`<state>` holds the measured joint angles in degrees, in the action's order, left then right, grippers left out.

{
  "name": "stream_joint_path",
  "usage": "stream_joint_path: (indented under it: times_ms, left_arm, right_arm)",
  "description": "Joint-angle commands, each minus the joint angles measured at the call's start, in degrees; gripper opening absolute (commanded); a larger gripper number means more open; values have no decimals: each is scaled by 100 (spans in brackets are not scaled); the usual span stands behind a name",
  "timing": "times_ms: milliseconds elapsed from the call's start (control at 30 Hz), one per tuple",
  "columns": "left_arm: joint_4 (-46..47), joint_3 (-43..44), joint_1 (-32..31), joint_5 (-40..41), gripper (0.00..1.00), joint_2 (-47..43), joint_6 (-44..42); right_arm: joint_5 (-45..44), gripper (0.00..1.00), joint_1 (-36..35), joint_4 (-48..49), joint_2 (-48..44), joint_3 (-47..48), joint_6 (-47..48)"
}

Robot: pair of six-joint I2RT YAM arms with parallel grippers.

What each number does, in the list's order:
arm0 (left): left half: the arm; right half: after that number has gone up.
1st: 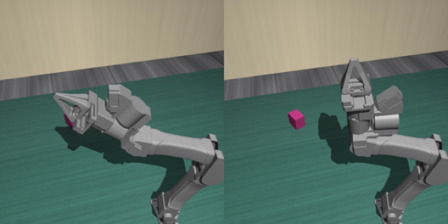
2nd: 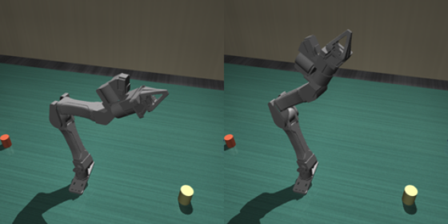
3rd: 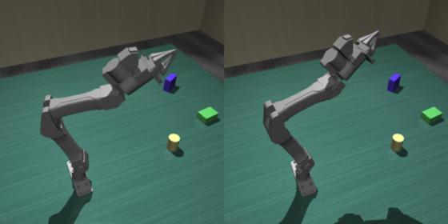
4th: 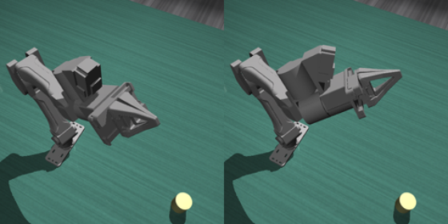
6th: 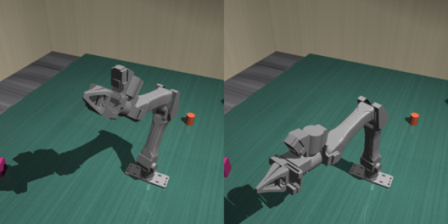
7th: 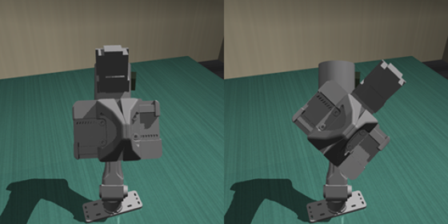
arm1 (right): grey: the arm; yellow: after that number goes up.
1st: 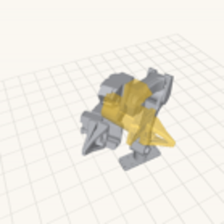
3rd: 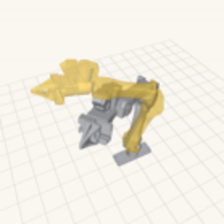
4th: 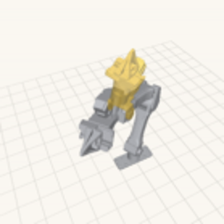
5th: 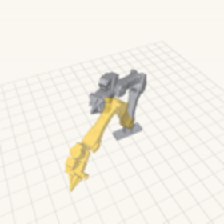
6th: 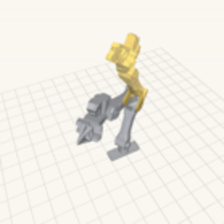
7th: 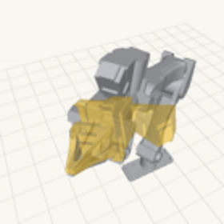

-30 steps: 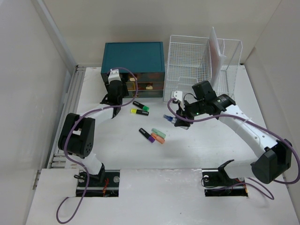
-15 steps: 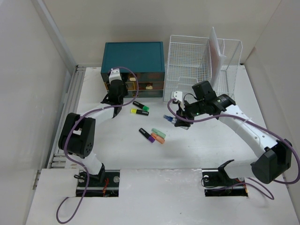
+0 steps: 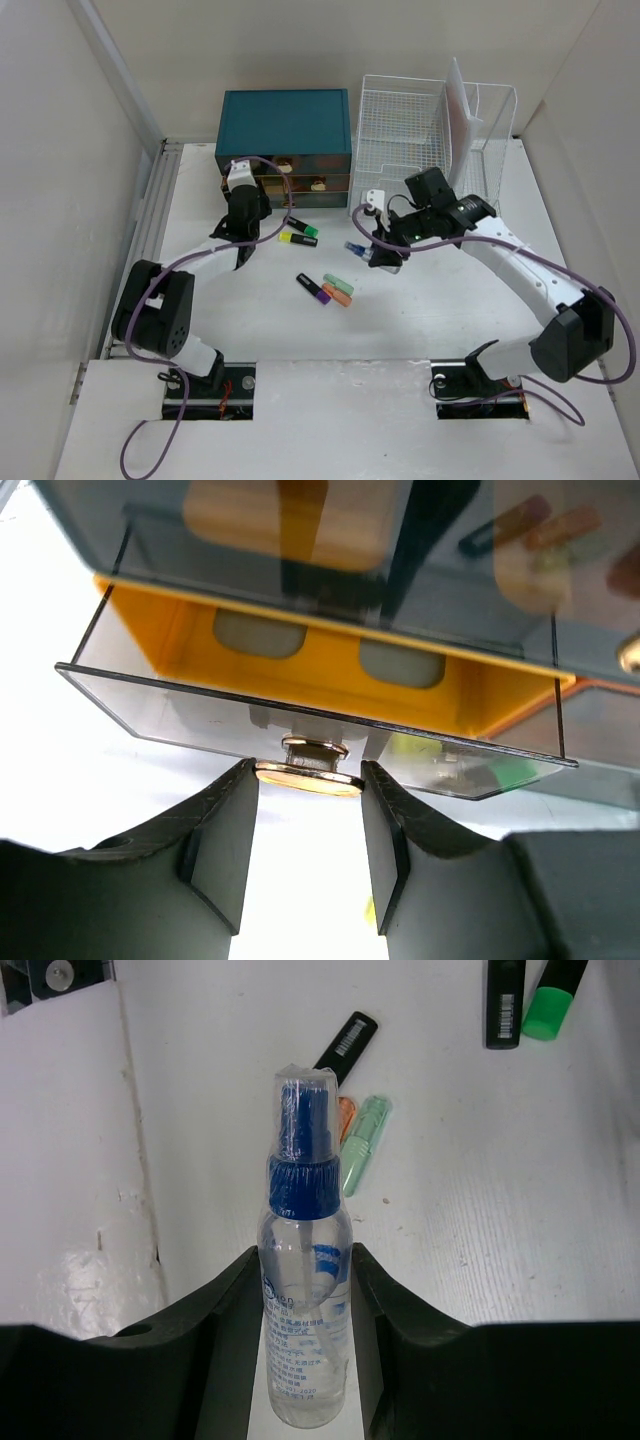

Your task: Organize the desk

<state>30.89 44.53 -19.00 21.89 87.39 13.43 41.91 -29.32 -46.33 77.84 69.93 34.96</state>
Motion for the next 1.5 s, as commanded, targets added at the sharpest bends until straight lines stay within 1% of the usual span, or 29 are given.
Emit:
stream_joint_path:
  times_ms: [0,100,133,200,233,267,467,567,600,667,700,833,1033,1133,1367,1467]
  left_arm:
    - [242,-199,37,228,9,-520,203]
    - [181,-366,37,167,9,-679,352]
    - [180,-366,37,167,9,-750,353]
    - [58,-419,37,105,9,-750,432]
    - [-4,-419,-15,44,9,-811,502]
    - [-5,-471,-16,-9,9,-864,503]
    - [-189,-647,-77,-193,9,-1031,784]
    - [-189,-700,-130,-194,9,-1111,889]
    - [-189,-700,-130,-194,9,-1163,889]
    - [-189,-761,-130,-247,9,-1216,942]
    - [-189,-762,-130,-247,9,-1216,942]
    - [-242,-876,-130,-247,9,-1339,995]
    - [-242,-938,-183,-299,9,-1339,995]
    - [-294,-885,-183,-299,9,-1269,995]
    - [-295,-771,-183,-299,9,-1094,942]
    - [-347,-771,-235,-299,9,-1093,942]
  right_arm:
    - [247,0,32,150,230,651,-121]
    - [247,0,32,307,669,1012,-253]
    - [300,0,32,308,810,1301,-314]
    - [300,0,32,370,1293,1636,-367]
    - [352,0,32,370,1477,2003,-367]
    - [353,0,-20,370,1853,2198,-428]
    - [494,0,-205,308,3085,3629,-700]
    - [494,0,-267,308,3429,4097,-754]
    - [494,0,-267,247,3535,4429,-754]
    - [494,0,-329,124,3843,4791,-807]
    - [494,0,-390,11,3939,5158,-807]
    - [608,0,-513,-131,4466,5872,-859]
    - [1020,0,-619,-70,4924,6410,-930]
    - [1275,0,-619,150,5109,6516,-1088]
    - [1399,0,-619,835,5294,6516,-1412]
    - [1399,0,-619,985,5452,6788,-1553]
